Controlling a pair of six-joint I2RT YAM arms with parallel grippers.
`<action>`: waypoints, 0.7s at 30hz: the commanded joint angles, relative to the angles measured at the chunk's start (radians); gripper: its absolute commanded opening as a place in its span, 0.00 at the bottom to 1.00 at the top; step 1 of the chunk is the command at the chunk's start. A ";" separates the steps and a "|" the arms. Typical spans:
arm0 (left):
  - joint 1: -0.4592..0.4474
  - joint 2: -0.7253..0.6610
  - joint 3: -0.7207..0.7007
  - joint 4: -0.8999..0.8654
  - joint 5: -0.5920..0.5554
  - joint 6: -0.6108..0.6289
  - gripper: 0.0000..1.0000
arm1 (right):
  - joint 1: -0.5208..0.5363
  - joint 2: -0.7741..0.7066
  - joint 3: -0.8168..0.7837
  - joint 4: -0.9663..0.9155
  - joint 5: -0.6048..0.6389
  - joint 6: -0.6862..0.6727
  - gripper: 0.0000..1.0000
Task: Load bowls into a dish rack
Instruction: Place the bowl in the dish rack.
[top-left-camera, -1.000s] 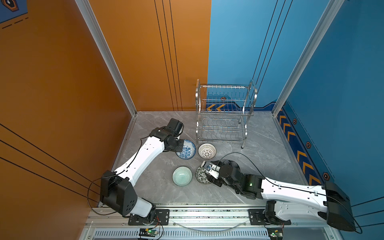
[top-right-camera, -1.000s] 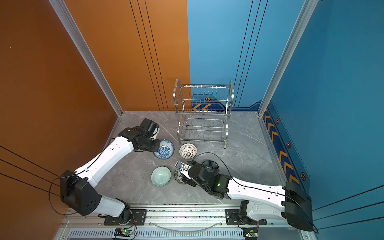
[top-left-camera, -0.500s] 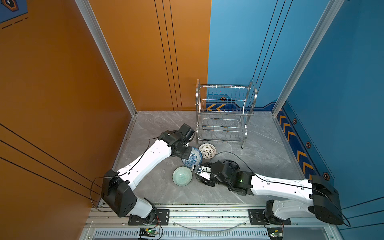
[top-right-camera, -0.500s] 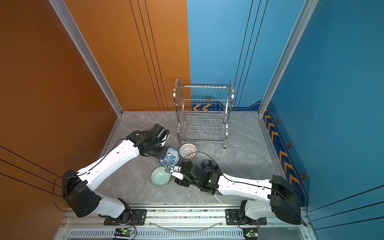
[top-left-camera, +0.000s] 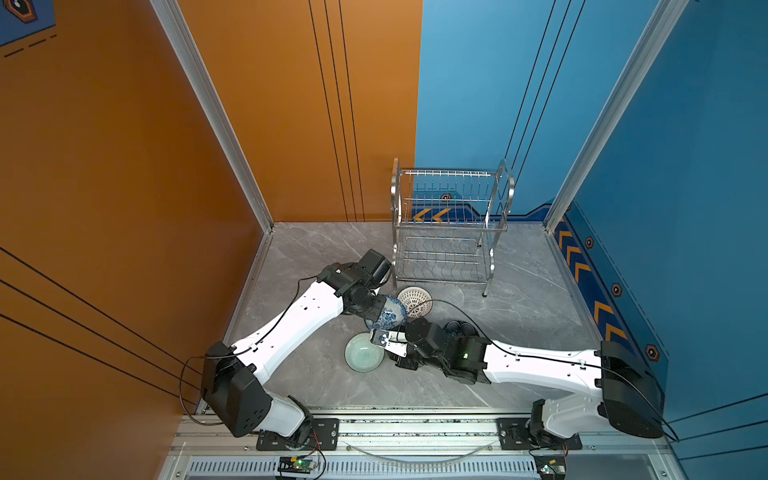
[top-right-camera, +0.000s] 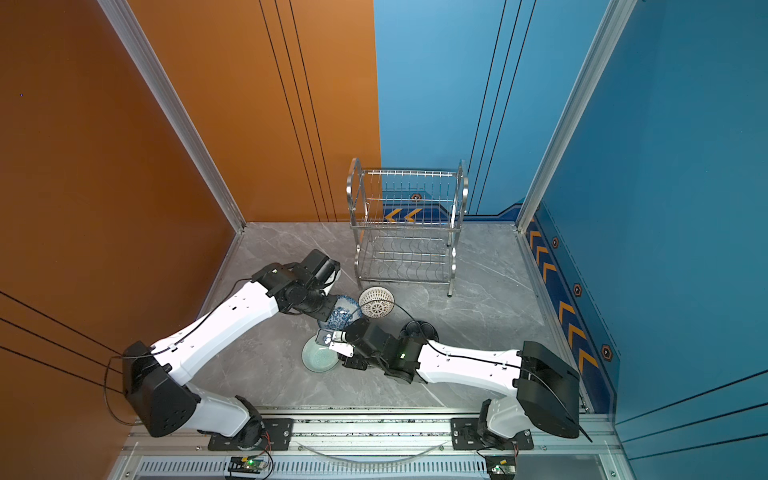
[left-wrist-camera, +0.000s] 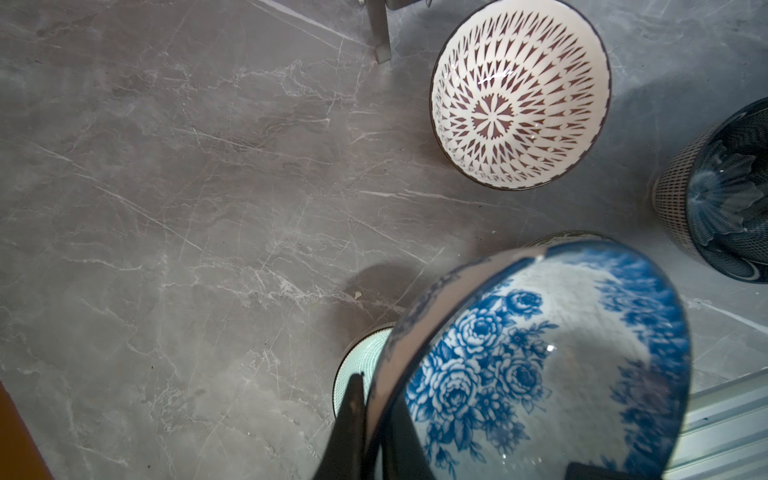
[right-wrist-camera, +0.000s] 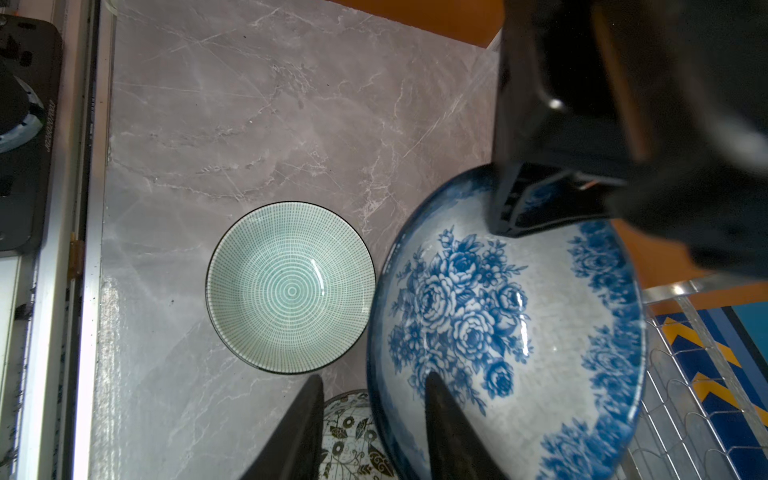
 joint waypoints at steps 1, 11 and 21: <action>-0.005 -0.034 0.026 -0.006 0.039 -0.016 0.00 | 0.009 0.016 0.027 -0.021 0.006 -0.012 0.40; 0.028 -0.043 0.023 -0.005 0.186 0.013 0.00 | 0.008 0.015 0.015 -0.001 0.010 -0.034 0.36; 0.029 -0.037 0.025 -0.005 0.198 0.018 0.00 | 0.002 0.056 0.068 -0.100 -0.004 -0.055 0.20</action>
